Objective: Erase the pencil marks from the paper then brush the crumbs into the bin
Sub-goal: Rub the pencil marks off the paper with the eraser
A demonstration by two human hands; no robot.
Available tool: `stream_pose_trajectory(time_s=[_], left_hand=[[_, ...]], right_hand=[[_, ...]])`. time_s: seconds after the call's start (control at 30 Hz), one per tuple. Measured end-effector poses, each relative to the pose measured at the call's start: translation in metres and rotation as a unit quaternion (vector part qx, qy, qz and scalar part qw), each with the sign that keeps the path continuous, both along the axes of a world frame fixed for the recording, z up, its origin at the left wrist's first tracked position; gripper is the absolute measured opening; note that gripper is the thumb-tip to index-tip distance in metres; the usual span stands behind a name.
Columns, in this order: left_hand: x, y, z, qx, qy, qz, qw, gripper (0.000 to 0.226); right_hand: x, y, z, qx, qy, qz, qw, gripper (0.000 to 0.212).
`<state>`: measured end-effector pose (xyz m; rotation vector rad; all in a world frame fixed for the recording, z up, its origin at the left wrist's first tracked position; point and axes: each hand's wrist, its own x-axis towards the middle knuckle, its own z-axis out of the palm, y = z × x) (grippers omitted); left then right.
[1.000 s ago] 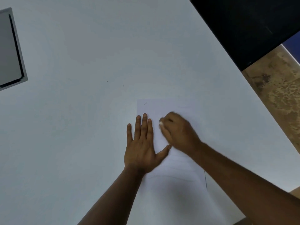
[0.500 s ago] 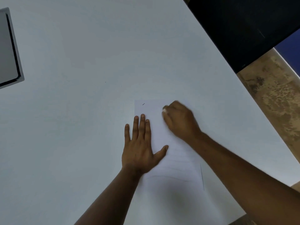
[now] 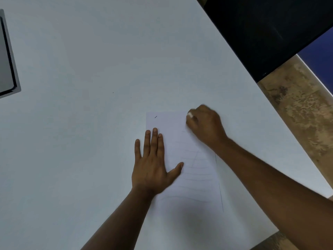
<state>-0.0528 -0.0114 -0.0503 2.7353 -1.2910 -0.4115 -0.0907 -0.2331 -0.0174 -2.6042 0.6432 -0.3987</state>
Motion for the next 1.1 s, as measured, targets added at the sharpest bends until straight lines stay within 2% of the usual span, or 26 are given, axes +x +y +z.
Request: stream_pose_trajectory(time_s=[0.1, 0.2, 0.37, 0.47, 0.6, 0.67, 0.73, 0.8, 0.87, 0.93, 1.0, 1.1], left_hand=[[0.000, 0.001, -0.002, -0.008, -0.002, -0.005, 1.000, 0.104], [0.000, 0.002, -0.003, -0.002, -0.004, -0.007, 1.000, 0.104], [-0.001, 0.000, -0.001, 0.004, -0.004, -0.007, 1.000, 0.105], [0.000, 0.001, -0.001, 0.003, -0.002, -0.005, 1.000, 0.105], [-0.001, 0.000, -0.001, -0.001, -0.007, -0.005, 1.000, 0.105], [0.000, 0.000, -0.001, -0.006, -0.006, -0.006, 1.000, 0.104], [0.000, 0.001, -0.003, -0.007, -0.008, -0.008, 1.000, 0.103], [0.000, 0.002, -0.004, 0.000, -0.013, -0.011, 1.000, 0.103], [0.000, 0.002, -0.005, 0.000, -0.016, -0.013, 1.000, 0.103], [0.000, 0.002, -0.004, 0.001, -0.014, -0.013, 1.000, 0.104], [-0.001, 0.001, -0.003, 0.004, -0.014, -0.011, 1.000, 0.105], [-0.001, 0.001, -0.001, 0.006, -0.010, -0.009, 1.000, 0.105]], right_hand=[[-0.019, 0.044, -0.003, 0.040, 0.004, 0.108, 0.993, 0.024], [-0.031, 0.061, -0.009, 0.012, 0.031, 0.204, 0.978, 0.023], [-0.008, -0.005, -0.019, -0.096, 0.069, 0.075, 0.990, 0.031], [-0.004, -0.024, -0.016, -0.064, 0.007, 0.010, 0.998, 0.028], [-0.014, -0.002, 0.001, 0.022, -0.039, -0.040, 0.998, 0.020], [-0.027, 0.024, 0.002, 0.052, -0.057, -0.004, 0.997, 0.021], [-0.043, 0.055, -0.004, 0.048, -0.040, 0.081, 0.995, 0.020], [-0.054, 0.073, -0.013, 0.027, -0.006, 0.149, 0.988, 0.020], [-0.052, 0.069, -0.018, -0.016, -0.002, 0.172, 0.985, 0.018], [-0.042, 0.050, -0.022, -0.068, -0.014, 0.165, 0.984, 0.014], [-0.031, 0.023, -0.019, -0.105, -0.011, 0.112, 0.988, 0.013], [-0.022, -0.013, -0.016, -0.101, -0.001, 0.035, 0.994, 0.017]])
